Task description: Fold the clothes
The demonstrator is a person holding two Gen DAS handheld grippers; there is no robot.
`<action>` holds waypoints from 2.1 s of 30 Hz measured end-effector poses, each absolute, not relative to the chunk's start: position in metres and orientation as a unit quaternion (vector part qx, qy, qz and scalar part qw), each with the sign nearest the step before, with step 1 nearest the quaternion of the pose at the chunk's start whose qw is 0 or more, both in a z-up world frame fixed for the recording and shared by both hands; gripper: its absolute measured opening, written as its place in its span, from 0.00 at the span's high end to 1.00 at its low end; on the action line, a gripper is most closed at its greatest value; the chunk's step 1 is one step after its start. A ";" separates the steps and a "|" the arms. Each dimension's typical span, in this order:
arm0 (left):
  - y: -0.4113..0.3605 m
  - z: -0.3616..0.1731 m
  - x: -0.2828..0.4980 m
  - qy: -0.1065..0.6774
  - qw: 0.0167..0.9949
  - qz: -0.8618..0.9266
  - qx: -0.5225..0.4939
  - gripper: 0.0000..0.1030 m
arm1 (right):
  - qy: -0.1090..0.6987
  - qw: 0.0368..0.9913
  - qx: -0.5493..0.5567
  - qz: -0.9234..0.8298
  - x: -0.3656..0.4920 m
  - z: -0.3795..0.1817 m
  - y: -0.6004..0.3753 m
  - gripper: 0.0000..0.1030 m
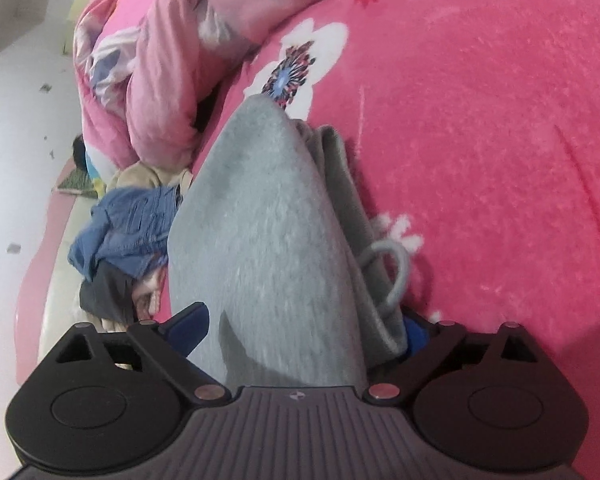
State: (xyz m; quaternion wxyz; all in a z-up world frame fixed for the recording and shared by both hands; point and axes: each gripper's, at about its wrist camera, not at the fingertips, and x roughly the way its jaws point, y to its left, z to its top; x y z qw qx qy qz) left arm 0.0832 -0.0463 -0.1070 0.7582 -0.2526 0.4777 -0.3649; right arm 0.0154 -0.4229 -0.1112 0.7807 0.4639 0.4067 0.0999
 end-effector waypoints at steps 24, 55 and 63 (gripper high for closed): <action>-0.046 -0.106 0.090 0.505 0.718 -0.398 -0.267 0.47 | 0.360 0.783 0.502 0.071 -0.037 -0.095 -0.370 0.55; -0.022 -0.023 -0.008 0.353 0.821 -0.435 -0.113 0.44 | 0.216 0.931 0.292 -0.034 -0.207 -0.014 -0.331 0.41; -0.071 -0.062 -0.031 0.359 0.832 -0.420 0.038 0.43 | 0.247 0.962 0.113 -0.007 -0.168 -0.039 -0.268 0.57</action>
